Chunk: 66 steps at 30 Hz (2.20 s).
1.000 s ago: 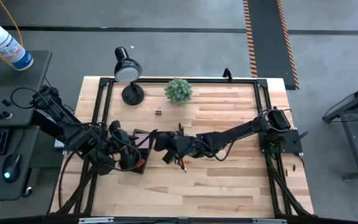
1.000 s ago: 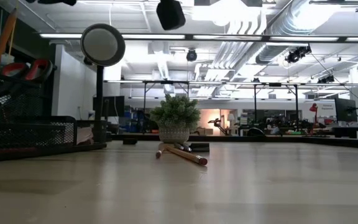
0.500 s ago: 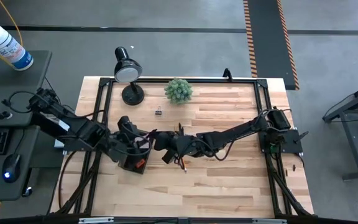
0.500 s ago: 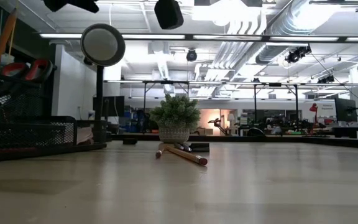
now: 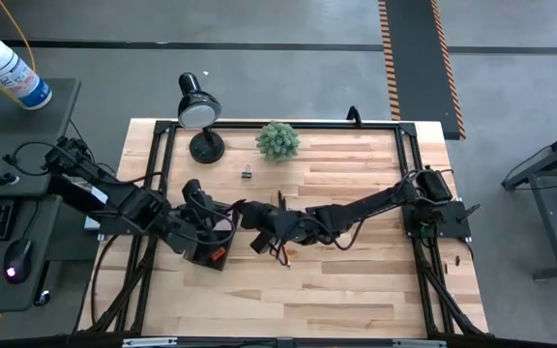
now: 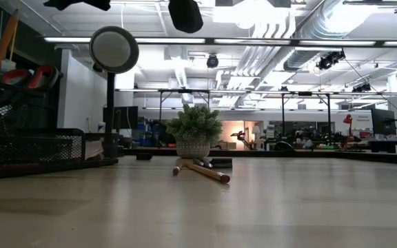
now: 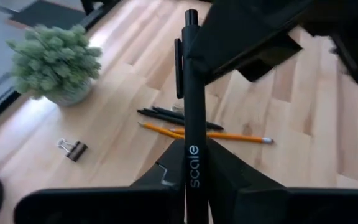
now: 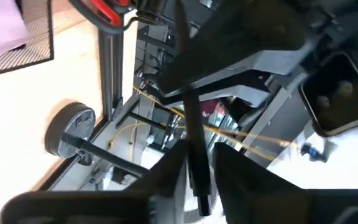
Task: Pick and place office supplies into organizer
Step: Put the left black pen into the desk organizer
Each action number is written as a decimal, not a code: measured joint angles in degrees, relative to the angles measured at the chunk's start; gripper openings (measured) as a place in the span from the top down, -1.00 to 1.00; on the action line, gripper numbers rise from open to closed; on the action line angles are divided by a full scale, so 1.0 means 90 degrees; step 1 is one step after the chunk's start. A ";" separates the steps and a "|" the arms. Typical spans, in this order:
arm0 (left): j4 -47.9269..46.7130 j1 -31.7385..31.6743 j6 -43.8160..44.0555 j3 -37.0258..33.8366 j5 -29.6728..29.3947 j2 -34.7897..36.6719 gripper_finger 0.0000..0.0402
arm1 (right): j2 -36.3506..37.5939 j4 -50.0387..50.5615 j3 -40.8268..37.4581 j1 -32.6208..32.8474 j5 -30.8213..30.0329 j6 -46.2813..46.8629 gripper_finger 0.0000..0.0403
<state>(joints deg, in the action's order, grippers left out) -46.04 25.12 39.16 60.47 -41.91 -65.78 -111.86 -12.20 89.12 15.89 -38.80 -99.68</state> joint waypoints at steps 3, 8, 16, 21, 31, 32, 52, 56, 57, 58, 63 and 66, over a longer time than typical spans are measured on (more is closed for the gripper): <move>-0.0029 0.0021 0.0002 0.0000 -0.0248 0.0000 0.87 | -0.0001 -0.0123 0.0008 0.0038 -0.0280 0.0338 0.51; -0.0041 0.0308 0.0063 0.0000 -0.0776 0.0000 0.94 | -0.0002 -0.0542 0.0008 0.0116 -0.0943 0.0579 0.40; -0.0049 0.1288 0.1241 -0.0588 -0.2042 0.0000 0.97 | 0.0271 -0.0200 0.0008 0.0058 -0.2253 0.2366 0.38; -0.0039 0.1966 0.2306 -0.0954 -0.2850 -0.0008 0.93 | 0.0535 0.0545 0.0008 -0.0136 -0.2142 0.4474 0.38; 0.0373 0.2984 0.3336 -0.1712 -0.4252 -0.0364 0.95 | 0.0595 0.1476 0.0008 -0.0582 -0.0885 0.6826 0.38; 0.0384 0.3039 0.3442 -0.1782 -0.4317 -0.0409 0.95 | 0.0595 0.1484 0.0008 -0.0620 -0.0832 0.6911 0.38; 0.0447 0.3088 0.4120 -0.2215 -0.4831 -0.1061 0.95 | 0.0542 0.0435 0.0005 -0.1449 0.5576 1.0546 0.37; 0.0456 0.3089 0.4015 -0.2215 -0.4938 -0.1061 0.95 | 0.0297 0.0172 0.0005 -0.1433 0.5683 1.0720 0.37; 0.0455 0.3089 0.4012 -0.2215 -0.4966 -0.1061 0.95 | 0.0220 0.0108 0.0005 -0.1431 0.5671 1.0723 0.37; 0.0452 0.3089 0.4012 -0.2215 -0.4986 -0.1061 0.95 | 0.0153 0.0078 -0.0007 -0.1429 0.5631 1.0733 0.37; 0.0460 0.3087 0.4012 -0.2215 -0.5006 -0.1061 0.95 | -0.0042 -0.0487 -0.0004 -0.1431 0.5581 1.0718 0.37; 0.0473 0.3087 0.4012 -0.2215 -0.5015 -0.1061 0.95 | -0.0192 -0.0813 -0.0004 -0.1431 0.5682 1.0700 0.37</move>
<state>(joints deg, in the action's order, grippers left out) -41.78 52.90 75.26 40.53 -87.05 -75.33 -113.59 -19.51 89.08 3.01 12.34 -3.38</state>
